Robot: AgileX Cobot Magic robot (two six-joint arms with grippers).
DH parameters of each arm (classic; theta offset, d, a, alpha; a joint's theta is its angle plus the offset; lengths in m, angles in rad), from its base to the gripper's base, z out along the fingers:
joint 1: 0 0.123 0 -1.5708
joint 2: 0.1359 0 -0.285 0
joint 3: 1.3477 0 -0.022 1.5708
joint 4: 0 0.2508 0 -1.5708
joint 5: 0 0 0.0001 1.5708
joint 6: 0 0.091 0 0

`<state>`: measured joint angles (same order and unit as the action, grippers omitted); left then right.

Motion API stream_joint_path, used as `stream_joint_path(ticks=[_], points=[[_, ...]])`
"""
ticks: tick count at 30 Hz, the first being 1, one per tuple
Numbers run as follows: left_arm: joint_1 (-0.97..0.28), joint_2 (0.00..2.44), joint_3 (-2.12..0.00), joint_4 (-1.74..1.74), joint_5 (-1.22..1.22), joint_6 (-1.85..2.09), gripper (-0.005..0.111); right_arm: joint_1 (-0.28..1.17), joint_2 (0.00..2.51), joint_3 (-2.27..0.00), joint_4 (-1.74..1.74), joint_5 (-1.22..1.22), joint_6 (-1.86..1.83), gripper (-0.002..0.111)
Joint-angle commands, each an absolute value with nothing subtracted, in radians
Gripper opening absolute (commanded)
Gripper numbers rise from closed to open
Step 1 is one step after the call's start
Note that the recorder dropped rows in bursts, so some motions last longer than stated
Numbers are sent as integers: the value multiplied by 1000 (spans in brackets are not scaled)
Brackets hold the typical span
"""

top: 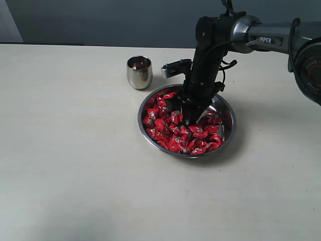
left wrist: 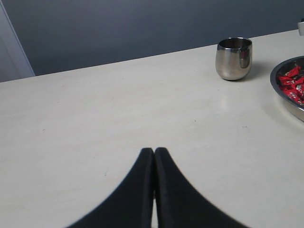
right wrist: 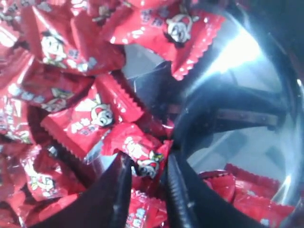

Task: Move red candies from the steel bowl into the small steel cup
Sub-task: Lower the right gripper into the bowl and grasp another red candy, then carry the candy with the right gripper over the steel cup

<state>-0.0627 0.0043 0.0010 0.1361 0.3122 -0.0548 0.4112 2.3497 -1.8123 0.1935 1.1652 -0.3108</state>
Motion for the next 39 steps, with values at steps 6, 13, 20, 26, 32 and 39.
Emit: stream_joint_path(ticks=[6, 13, 20, 26, 32, 39], points=[[-73, 0, 0, 136, 309, -60, 0, 408, 2276, -1810, 136, 1158, -323, -1], [-73, 0, 0, 136, 309, -60, 0, 408, 2204, -1810, 146, 1041, -323, -1], [-73, 0, 0, 136, 309, -60, 0, 408, 2208, -1810, 291, 760, -422, -1], [-73, 0, 0, 136, 309, -60, 0, 408, 2214, -1814, 481, 539, -554, -1], [-73, 0, 0, 136, 309, -60, 0, 408, 2336, -2012, 554, 642, -554, -1], [-73, 0, 0, 136, 309, -60, 0, 408, 2484, -2205, 646, 749, -548, -1]])
